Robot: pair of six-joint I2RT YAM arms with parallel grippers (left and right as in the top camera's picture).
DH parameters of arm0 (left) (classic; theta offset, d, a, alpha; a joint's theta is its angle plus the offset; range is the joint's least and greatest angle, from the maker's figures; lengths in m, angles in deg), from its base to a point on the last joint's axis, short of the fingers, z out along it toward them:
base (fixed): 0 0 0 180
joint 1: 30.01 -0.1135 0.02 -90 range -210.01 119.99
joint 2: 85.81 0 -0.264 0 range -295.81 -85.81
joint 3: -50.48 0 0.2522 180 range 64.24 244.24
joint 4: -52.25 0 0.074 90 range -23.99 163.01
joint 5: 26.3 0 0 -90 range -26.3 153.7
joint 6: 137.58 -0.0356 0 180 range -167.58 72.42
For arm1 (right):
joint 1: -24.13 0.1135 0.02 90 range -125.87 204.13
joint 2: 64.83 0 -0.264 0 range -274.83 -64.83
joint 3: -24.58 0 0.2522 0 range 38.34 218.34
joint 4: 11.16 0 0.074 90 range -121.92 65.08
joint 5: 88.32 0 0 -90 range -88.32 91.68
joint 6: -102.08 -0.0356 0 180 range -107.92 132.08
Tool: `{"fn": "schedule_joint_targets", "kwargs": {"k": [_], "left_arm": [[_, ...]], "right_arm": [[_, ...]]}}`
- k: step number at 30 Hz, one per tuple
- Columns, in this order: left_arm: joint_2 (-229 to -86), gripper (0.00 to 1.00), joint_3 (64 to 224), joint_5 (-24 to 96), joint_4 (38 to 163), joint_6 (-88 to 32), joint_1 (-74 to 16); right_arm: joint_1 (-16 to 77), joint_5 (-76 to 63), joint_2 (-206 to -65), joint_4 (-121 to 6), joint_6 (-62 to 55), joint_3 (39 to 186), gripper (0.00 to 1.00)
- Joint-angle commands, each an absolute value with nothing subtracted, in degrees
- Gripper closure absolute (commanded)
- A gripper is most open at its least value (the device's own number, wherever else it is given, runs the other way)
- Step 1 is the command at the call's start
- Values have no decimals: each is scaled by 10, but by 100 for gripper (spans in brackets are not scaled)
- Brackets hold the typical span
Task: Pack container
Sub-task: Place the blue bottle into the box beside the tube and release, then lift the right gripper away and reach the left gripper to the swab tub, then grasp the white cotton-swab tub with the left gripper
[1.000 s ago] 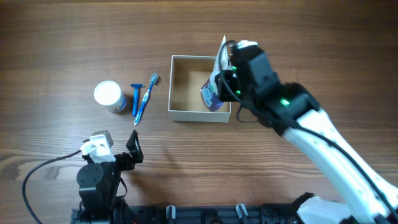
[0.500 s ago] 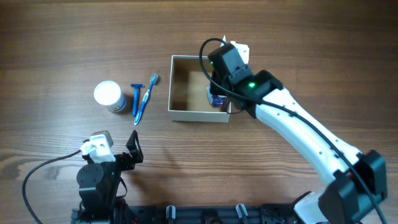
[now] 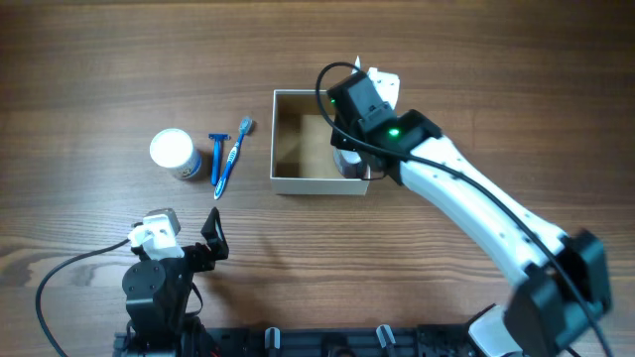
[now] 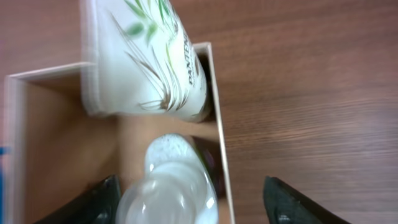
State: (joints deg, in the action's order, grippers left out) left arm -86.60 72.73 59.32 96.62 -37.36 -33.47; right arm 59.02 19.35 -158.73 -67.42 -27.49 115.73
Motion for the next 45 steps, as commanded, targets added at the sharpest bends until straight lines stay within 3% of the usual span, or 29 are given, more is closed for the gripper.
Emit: {"fn": "schedule_joint_targets", "kwargs": {"k": [1, 3, 5, 11, 14, 18, 25, 28, 32, 41, 45], "left_arm": [[-861, 0, 726, 597, 964, -368, -332], [-861, 0, 726, 597, 964, -368, -332], [-861, 0, 726, 597, 964, -368, -332], [-861, 0, 726, 597, 964, -368, -332], [-861, 0, 726, 597, 964, -368, -332], [-861, 0, 726, 597, 961, -368, -332], [-861, 0, 728, 567, 847, -361, -332], [-880, 0, 758, 561, 801, -297, -332], [-1005, 0, 865, 566, 847, -287, -334], [-1501, 0, 1305, 610, 1140, -311, -355], [-1657, 0, 1415, 609, 1181, -310, -363]], "right_arm": [[578, 210, -1483, -697, -270, 1167, 16], [554, 204, -1442, -709, -271, 1167, 5], [493, 171, -1392, -718, -268, 1167, 0], [291, 60, -1367, -745, -239, 1167, 0], [233, 39, -1379, -761, -242, 1166, 0], [220, 39, -1396, -762, -241, 1166, 0], [220, 39, -1419, -762, -241, 1166, 0], [220, 39, -1423, -762, -241, 1166, 0], [220, 39, -1423, -762, -241, 1166, 0], [220, 39, -1423, -762, -241, 1166, 0], [220, 39, -1423, -762, -241, 1166, 0]]}}
